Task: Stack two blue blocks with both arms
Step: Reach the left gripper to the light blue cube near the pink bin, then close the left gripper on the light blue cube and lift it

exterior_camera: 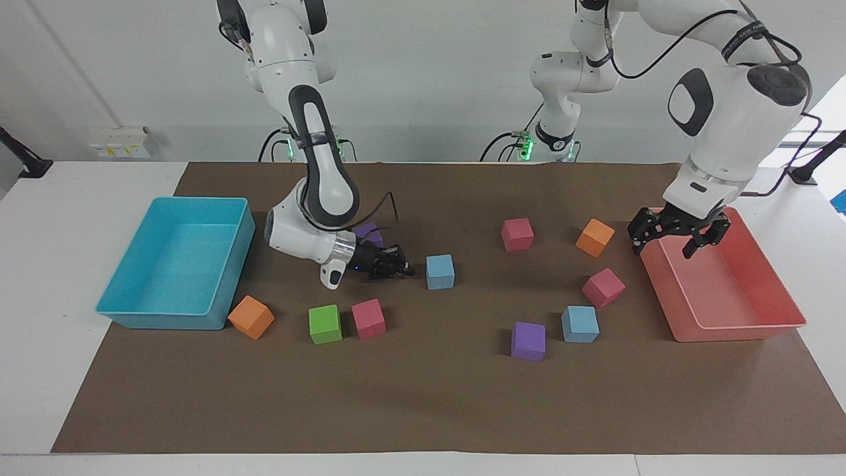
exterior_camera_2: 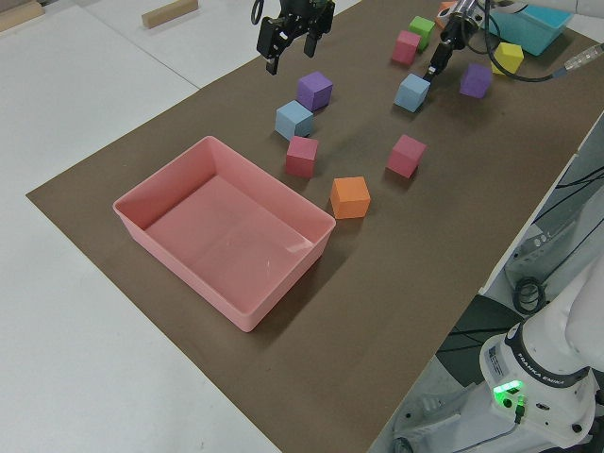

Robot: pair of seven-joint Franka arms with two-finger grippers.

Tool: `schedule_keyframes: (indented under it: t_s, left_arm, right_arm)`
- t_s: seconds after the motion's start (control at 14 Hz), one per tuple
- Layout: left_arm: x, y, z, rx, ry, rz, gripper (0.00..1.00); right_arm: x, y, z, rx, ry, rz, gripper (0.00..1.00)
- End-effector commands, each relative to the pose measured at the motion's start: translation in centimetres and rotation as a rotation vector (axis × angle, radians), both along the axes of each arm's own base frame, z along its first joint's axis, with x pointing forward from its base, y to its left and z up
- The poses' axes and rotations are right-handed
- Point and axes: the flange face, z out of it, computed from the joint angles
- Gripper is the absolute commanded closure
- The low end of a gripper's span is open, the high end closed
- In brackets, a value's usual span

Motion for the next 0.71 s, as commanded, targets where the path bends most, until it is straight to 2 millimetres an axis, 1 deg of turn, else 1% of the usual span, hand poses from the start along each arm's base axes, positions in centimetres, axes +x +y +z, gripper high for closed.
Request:
schedule_keyframes:
  t_s: [0.0, 0.14, 0.21, 0.29, 0.36, 0.43, 0.57, 0.64]
  left_arm:
    - [1.1, -2.3, -5.1, -0.003, -0.007, -0.026, 0.0]
    - [1.9, -4.2, -8.5, -0.006, -0.024, -0.028, 0.0]
    - [2.3, -5.4, -10.4, -0.012, -0.032, 0.003, 0.0]
    - [2.6, -6.8, -11.8, -0.021, -0.052, 0.021, 0.0]
    - [3.2, -7.1, -12.8, -0.028, -0.079, 0.037, 0.0]
    - [3.3, -7.2, -13.3, -0.029, -0.087, 0.035, 0.0]
    - [3.3, -7.3, -13.8, -0.028, -0.083, 0.03, 0.0]
    - [3.2, -7.3, -14.6, -0.024, -0.069, 0.03, 0.0]
  right_arm:
    - [-0.5, 0.0, 0.1, 0.01, -0.021, -0.015, 1.0]
    - [-0.8, 0.6, 0.1, 0.009, -0.02, -0.006, 1.0]
    - [-0.7, 0.5, 0.0, -0.001, -0.025, -0.014, 1.0]
    - [-0.7, 0.5, 0.0, -0.004, -0.027, -0.016, 1.0]
    - [-0.7, 0.4, 0.0, -0.004, -0.027, -0.017, 1.0]
    - [-0.7, 0.5, 0.0, -0.004, -0.027, -0.016, 1.0]
    - [-0.7, 0.5, 0.0, -0.004, -0.027, -0.016, 1.0]
    - [-0.7, 0.5, 0.0, -0.004, -0.027, -0.016, 1.0]
